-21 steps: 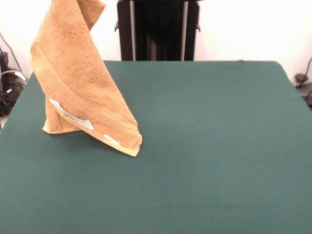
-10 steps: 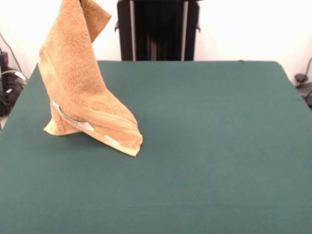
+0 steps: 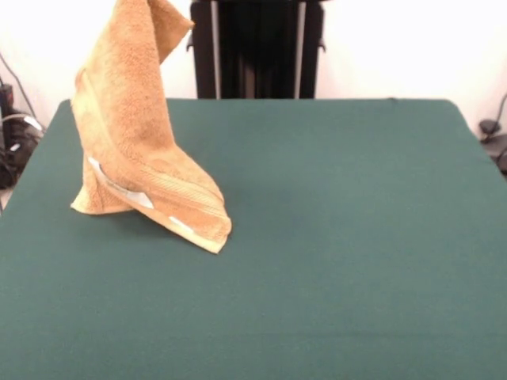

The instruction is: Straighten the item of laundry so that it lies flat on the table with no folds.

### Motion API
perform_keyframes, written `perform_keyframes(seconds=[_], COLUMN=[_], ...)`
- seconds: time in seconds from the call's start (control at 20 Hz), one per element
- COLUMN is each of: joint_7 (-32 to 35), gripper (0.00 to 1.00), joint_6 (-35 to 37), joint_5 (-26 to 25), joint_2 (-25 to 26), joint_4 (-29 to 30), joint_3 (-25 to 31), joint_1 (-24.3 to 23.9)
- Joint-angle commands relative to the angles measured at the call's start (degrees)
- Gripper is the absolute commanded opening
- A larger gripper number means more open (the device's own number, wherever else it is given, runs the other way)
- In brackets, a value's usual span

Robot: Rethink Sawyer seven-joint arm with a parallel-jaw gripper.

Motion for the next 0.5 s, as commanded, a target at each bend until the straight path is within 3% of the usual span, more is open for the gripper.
perform_keyframes(seconds=[0.05, 0.5], joint_7=[17.48, 21.62], gripper=[0.0, 0.0], joint_6=[-5.64, -8.85], joint_5=[3.57, 4.38], joint_2=[-3.51, -3.11], joint_4=[11.3, 14.47], joint_3=[-4.74, -11.53], joint_1=[6.76, 13.23])
